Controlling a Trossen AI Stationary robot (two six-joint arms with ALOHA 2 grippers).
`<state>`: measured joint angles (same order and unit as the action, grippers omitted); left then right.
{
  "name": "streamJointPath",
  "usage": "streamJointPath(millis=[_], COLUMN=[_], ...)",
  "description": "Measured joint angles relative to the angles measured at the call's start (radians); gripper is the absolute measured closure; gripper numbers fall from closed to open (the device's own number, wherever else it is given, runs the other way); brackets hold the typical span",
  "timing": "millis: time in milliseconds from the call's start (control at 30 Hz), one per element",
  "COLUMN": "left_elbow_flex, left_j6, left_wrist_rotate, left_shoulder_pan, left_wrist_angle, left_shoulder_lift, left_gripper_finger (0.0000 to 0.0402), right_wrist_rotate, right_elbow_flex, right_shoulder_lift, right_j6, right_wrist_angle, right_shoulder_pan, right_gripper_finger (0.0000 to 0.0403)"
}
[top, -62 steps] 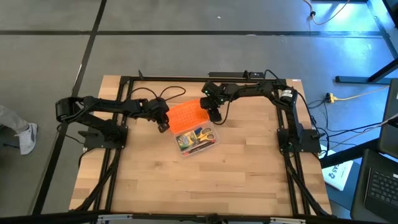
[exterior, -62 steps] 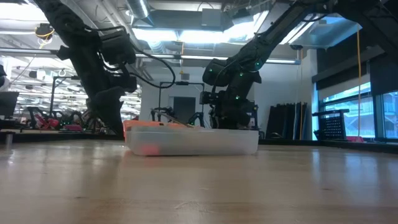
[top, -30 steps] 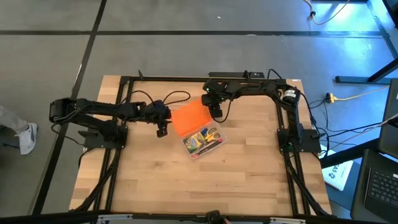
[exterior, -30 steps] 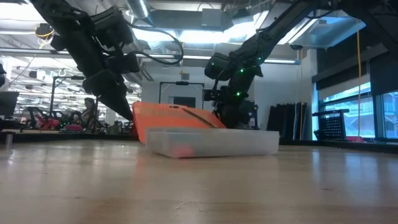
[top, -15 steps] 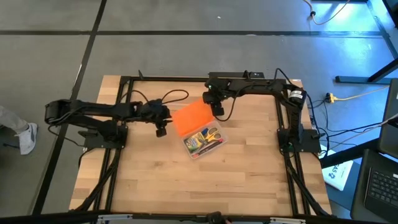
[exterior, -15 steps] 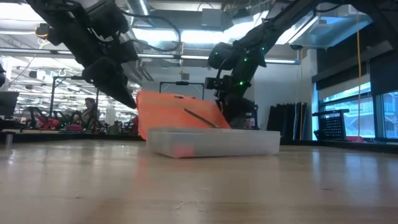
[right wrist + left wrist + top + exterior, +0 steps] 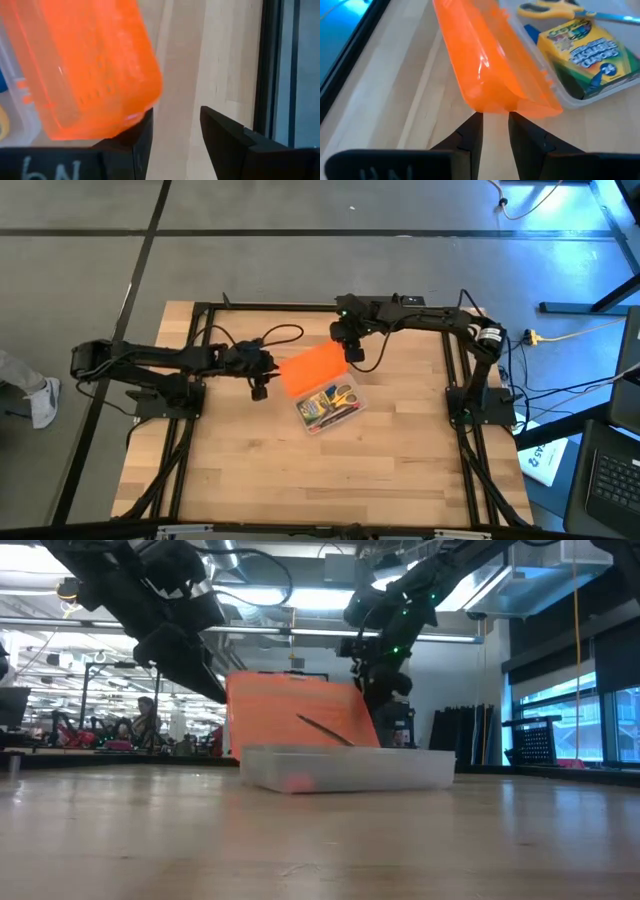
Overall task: Pack school essentials
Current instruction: Close the supply box lid
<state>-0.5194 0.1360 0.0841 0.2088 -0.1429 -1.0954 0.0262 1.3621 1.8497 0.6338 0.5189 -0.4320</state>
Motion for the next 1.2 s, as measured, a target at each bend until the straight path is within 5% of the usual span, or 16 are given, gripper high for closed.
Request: streamJointPath(millis=[1200], left_elbow_flex=[-0.001], left_j6=[0.103], left_wrist_rotate=[-0.053], left_shoulder_pan=[-0.228], left_wrist_angle=[0.140], left_shoulder_lift=[-0.013], left_gripper_finger=[0.0315], right_wrist_rotate=[0.020], right_elbow_flex=[0.002], right_shoulder_lift=[-0.177], right_j6=[-0.052], right_wrist_angle=[0.381], right_shoulder_pan=[0.107], right_gripper_finger=[0.0238])
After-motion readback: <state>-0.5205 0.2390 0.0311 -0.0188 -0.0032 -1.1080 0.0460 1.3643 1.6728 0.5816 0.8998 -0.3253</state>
